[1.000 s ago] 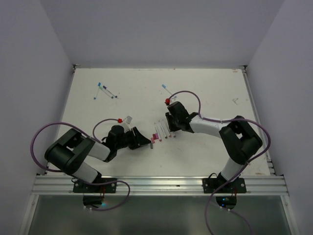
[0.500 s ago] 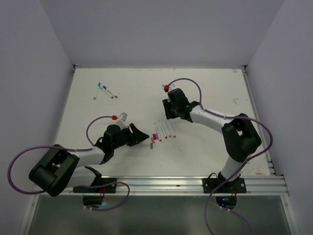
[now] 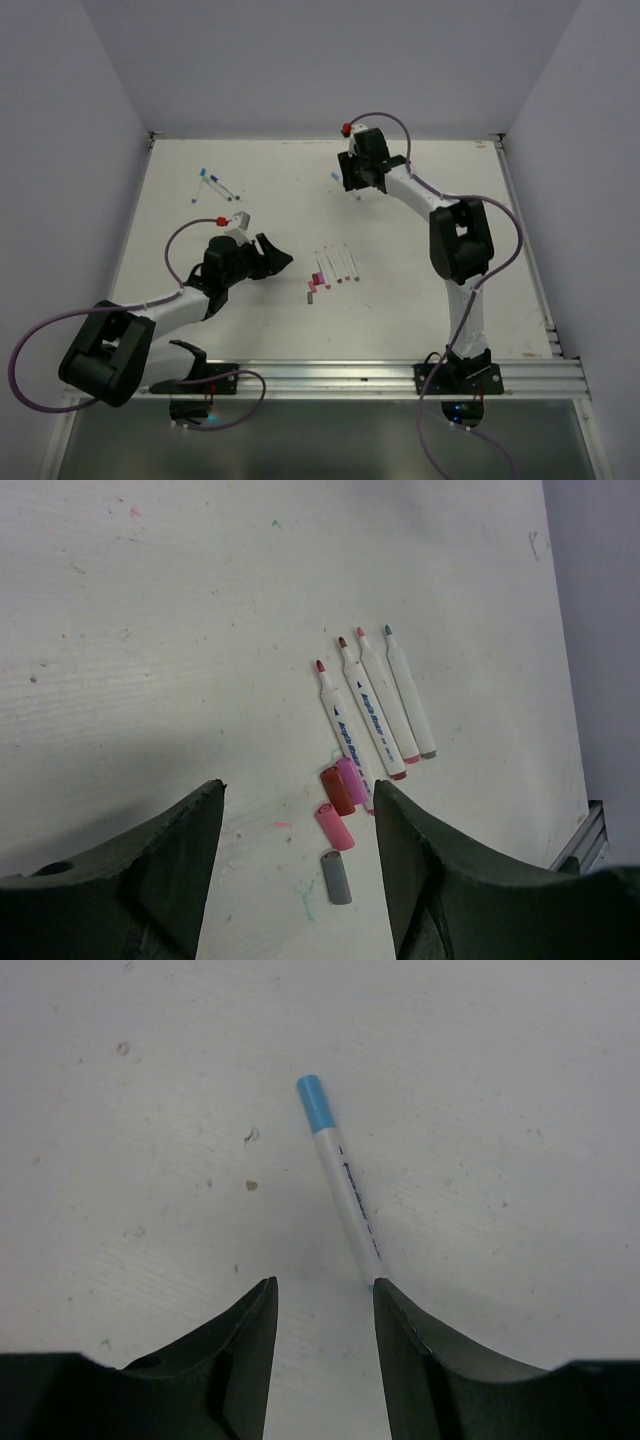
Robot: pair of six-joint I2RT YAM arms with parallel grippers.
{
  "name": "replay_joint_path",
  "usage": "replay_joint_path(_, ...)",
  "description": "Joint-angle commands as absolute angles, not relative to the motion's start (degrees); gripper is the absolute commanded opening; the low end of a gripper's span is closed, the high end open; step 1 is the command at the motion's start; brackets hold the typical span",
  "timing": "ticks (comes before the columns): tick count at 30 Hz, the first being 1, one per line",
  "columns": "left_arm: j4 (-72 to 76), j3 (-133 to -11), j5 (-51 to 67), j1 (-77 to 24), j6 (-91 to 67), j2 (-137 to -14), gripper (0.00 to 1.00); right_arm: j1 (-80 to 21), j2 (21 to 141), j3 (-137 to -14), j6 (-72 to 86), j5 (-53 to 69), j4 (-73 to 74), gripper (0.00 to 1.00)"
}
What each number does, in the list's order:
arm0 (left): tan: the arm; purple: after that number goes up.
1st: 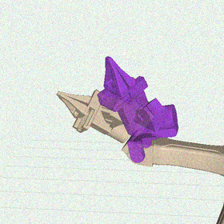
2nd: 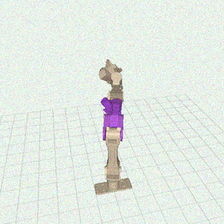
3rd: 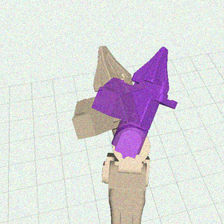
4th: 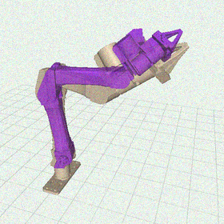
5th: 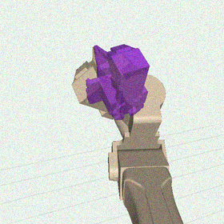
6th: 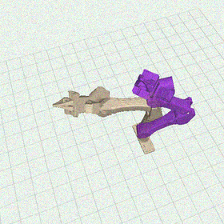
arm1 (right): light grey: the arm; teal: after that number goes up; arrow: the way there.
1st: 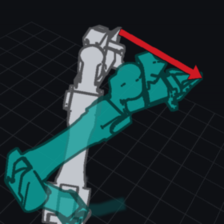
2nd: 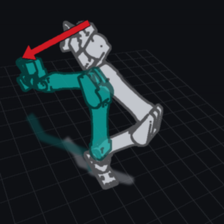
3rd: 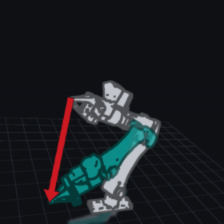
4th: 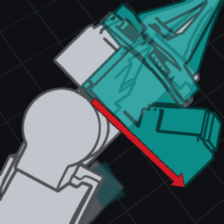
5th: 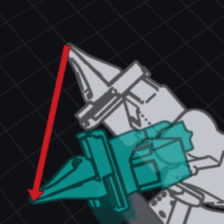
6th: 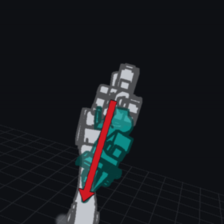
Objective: Open the pen caps
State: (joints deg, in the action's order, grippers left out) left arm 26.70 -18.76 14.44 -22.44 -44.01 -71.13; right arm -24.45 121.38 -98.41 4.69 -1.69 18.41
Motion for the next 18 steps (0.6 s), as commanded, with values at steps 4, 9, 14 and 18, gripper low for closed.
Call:
replay_joint_path(4,28.12,-21.97,17.22,-21.09,-41.22,-73.30,0.64,-21.62,129.54,-109.33,0.62,3.86,23.11,0.47)
replay_joint_path(9,28.74,-23.47,18.28,-20.83,-41.31,-74.71,0.64,-21.53,135.51,-116.45,-2.02,4.39,26.54,0.47)
replay_joint_path(14,29.71,-23.29,18.90,-20.30,-41.83,-74.97,0.64,-21.45,136.84,-116.64,-2.11,5.27,26.72,0.46)
replay_joint_path(18,30.49,-22.59,19.95,-20.04,-42.10,-74.97,0.62,-21.53,137.46,-115.75,-1.93,5.71,26.63,0.42)
